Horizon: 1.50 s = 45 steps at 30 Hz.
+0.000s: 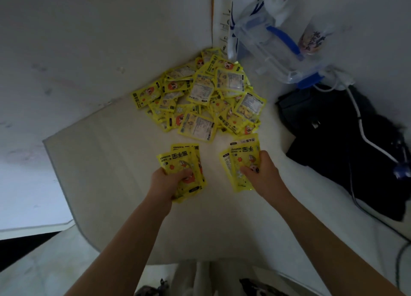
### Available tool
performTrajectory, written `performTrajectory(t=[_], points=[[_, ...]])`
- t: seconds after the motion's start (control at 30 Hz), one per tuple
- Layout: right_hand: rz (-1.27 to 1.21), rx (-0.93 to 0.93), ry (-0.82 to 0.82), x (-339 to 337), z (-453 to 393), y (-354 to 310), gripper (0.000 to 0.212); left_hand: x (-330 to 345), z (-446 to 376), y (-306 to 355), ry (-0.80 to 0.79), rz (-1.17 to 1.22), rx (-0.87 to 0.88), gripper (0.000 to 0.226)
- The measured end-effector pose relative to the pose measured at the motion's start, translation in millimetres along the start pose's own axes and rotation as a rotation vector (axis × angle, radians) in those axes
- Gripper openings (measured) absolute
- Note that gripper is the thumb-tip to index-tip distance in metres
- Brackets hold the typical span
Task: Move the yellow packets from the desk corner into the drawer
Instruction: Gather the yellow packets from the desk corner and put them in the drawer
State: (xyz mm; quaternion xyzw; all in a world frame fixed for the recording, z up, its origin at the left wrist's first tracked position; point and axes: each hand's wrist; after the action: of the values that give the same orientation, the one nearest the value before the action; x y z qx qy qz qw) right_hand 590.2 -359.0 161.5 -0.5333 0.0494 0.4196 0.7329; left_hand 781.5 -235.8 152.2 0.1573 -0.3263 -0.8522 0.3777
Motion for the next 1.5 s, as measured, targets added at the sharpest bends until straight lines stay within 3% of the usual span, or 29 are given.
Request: performTrajectory(t=[0.3, 0.73, 1.23, 1.5], points=[[-0.198, 0.149, 0.181, 50.2, 96.7, 28.1, 0.053, -26.8, 35.9, -35.4, -0.153, -0.173, 0.073, 0.024], [-0.436, 0.352, 0.500, 91.8, 236.0, 82.6, 0.048, -22.8, 94.4, -82.6, -0.475, -0.581, 0.202, 0.020], [-0.689, 0.602, 0.815, 92.8, 404.0, 187.0, 0.050, 28.1, 189.5, -215.7, -0.744, -0.831, 0.082, 0.028], [-0.834, 0.642, 0.902, 74.9, 514.0, 264.4, 0.035, 45.0, 257.9, -313.2, -0.784, -0.864, 0.016, 0.038]])
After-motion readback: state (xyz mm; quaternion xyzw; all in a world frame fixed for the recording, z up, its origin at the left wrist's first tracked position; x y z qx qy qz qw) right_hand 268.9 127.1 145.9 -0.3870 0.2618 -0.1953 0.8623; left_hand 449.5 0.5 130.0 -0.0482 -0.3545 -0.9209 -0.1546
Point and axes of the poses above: each hand's wrist, its own z-axis away from the middle knuckle, its own x-axis out of the palm, y = z × x, and after that the axes turned 1 degree about -y, right-handed
